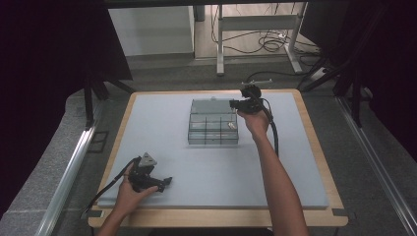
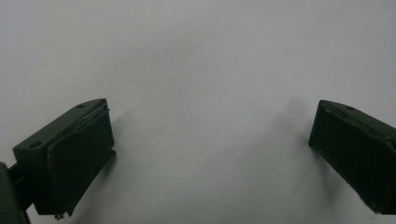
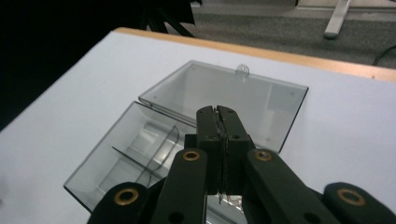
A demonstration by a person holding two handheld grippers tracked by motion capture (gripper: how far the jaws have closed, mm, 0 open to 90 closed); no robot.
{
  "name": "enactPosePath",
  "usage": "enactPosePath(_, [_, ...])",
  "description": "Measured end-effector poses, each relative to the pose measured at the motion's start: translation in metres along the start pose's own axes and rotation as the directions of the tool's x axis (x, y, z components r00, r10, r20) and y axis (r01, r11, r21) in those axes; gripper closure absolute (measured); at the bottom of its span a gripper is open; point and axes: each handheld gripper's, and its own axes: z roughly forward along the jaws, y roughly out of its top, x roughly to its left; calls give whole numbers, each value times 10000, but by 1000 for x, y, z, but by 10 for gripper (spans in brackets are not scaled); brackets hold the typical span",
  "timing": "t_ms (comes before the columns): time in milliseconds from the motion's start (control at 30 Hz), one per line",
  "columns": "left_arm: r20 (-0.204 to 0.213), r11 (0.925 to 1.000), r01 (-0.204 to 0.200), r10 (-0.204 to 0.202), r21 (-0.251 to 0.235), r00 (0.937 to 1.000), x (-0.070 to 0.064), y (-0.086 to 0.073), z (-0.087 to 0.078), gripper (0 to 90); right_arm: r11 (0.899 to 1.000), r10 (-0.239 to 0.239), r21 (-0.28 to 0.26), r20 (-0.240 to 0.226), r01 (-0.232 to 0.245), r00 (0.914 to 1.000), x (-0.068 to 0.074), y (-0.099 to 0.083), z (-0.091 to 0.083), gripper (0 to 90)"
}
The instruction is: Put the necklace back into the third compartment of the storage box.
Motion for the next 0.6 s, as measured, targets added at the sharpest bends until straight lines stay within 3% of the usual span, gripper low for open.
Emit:
enactPosePath(400, [1,10000,-1,1,8,10000,0,0,0,0,9959,254,861,137,-265,9996,-6,-29,30,875])
enactPosePath(600, [0,10000,2,-2,6,10000,0,0,0,0,9929,83,1185,269,-114,9996,-7,-40,42,874])
